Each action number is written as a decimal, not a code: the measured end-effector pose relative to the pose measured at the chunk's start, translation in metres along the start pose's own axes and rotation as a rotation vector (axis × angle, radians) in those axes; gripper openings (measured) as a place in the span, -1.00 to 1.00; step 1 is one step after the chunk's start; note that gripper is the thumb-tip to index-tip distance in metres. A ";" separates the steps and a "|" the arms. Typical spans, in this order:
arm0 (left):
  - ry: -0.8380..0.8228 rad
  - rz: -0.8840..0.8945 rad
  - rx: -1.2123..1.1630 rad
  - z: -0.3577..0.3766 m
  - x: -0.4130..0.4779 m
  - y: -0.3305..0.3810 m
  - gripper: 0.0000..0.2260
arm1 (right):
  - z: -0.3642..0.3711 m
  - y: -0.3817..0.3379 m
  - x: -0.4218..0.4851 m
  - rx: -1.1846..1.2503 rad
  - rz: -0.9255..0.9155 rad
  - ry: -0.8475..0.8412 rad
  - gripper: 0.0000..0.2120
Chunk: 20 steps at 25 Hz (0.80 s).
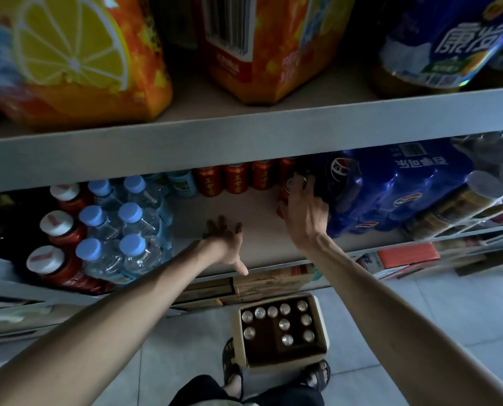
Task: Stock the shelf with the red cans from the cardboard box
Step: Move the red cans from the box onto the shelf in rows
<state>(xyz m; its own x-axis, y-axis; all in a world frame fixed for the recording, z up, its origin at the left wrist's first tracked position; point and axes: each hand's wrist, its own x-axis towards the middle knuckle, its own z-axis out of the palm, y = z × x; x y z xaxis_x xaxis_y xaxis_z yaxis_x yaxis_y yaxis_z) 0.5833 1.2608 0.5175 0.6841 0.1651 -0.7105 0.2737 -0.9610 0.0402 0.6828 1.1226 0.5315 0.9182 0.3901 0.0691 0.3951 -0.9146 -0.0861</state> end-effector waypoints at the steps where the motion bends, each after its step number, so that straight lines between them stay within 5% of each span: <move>1: -0.011 0.006 0.001 0.000 0.000 0.000 0.10 | -0.001 0.001 0.003 -0.005 0.001 0.004 -0.65; 20: -0.018 0.030 -0.009 -0.003 -0.002 0.004 0.10 | 0.007 0.004 0.022 0.089 0.035 0.036 -0.61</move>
<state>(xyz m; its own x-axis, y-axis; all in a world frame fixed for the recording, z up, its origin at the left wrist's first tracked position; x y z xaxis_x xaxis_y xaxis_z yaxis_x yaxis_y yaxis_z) 0.5851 1.2577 0.5209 0.6801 0.1323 -0.7211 0.2593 -0.9634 0.0679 0.7051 1.1286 0.5261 0.9305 0.3525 0.1000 0.3653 -0.9140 -0.1768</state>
